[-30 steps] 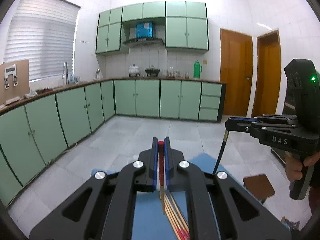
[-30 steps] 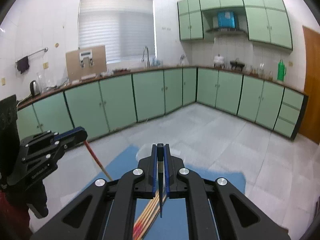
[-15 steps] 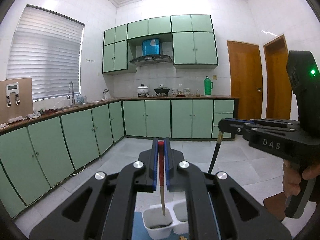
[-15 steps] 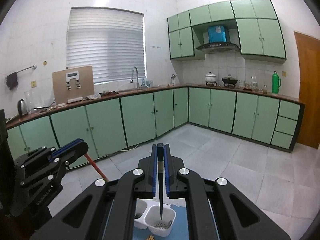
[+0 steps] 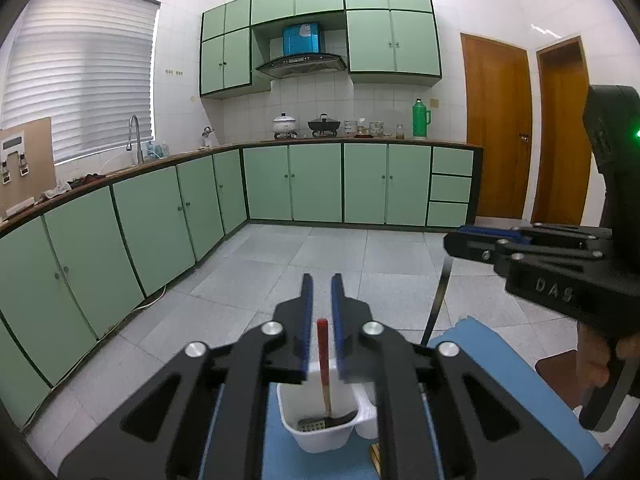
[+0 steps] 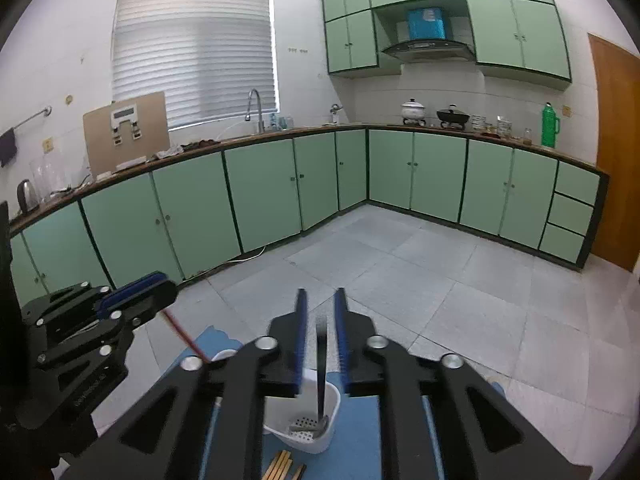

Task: Organize utensils
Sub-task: 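Open both tools to release the chopsticks and withdraw from the holder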

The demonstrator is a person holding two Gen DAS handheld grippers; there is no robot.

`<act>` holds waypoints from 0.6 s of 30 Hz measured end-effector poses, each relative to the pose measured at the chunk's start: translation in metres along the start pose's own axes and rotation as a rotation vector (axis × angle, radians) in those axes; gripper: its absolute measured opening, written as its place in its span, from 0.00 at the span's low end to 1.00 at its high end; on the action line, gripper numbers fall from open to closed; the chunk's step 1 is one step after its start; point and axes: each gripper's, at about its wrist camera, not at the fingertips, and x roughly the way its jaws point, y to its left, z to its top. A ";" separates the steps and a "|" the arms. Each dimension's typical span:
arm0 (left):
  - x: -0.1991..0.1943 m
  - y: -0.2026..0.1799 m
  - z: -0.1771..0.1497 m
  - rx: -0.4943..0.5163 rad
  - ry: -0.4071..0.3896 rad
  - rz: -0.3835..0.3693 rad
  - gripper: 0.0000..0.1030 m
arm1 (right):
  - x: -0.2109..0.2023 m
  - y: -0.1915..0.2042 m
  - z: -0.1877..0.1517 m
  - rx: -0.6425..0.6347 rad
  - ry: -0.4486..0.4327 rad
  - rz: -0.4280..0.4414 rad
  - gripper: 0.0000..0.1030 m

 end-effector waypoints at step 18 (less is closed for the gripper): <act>-0.110 -0.009 -0.109 -0.086 0.052 0.005 0.78 | -0.121 0.005 -0.117 0.094 -0.044 -0.111 0.94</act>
